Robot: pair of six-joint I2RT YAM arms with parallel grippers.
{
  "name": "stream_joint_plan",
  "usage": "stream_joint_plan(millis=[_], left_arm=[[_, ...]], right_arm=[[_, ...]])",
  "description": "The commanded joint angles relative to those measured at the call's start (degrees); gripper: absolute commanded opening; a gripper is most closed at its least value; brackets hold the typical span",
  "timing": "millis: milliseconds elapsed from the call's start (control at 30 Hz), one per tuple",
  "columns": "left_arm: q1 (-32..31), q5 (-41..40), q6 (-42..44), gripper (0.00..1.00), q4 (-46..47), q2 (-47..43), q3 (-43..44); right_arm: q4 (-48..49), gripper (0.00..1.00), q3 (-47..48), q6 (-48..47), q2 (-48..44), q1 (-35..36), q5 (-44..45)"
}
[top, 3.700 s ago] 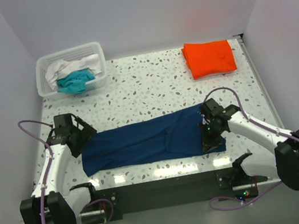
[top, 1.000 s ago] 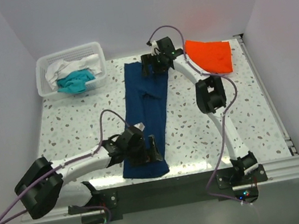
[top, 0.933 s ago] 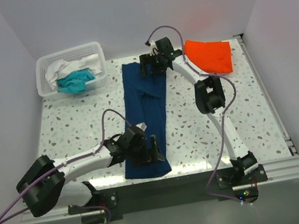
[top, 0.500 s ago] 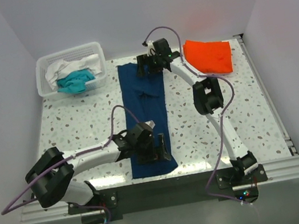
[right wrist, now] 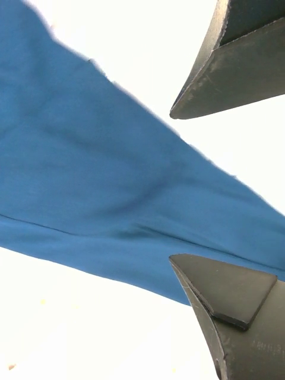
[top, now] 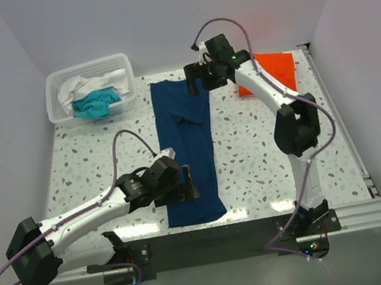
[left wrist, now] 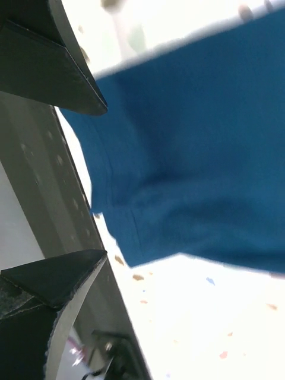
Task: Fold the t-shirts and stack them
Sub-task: Fold the tshirt
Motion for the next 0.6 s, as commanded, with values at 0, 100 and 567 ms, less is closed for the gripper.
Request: stream_joint_plan(millis=[0, 100, 567], left_arm=[[1.14, -7.16, -4.26, 1.00, -10.40, -3.49, -2.83], [1.85, -7.08, -6.02, 0.94, -11.65, -8.75, -6.96], [1.85, 6.37, -4.10, 0.52, 3.02, -11.15, -20.50]], right_arm=[[-0.83, 0.99, -15.69, 0.99, -15.82, 3.71, 9.96], [2.60, 0.99, -32.93, 4.42, -28.49, 8.89, 14.80], [1.55, 0.96, -70.26, 20.58, -55.41, 25.43, 13.86]])
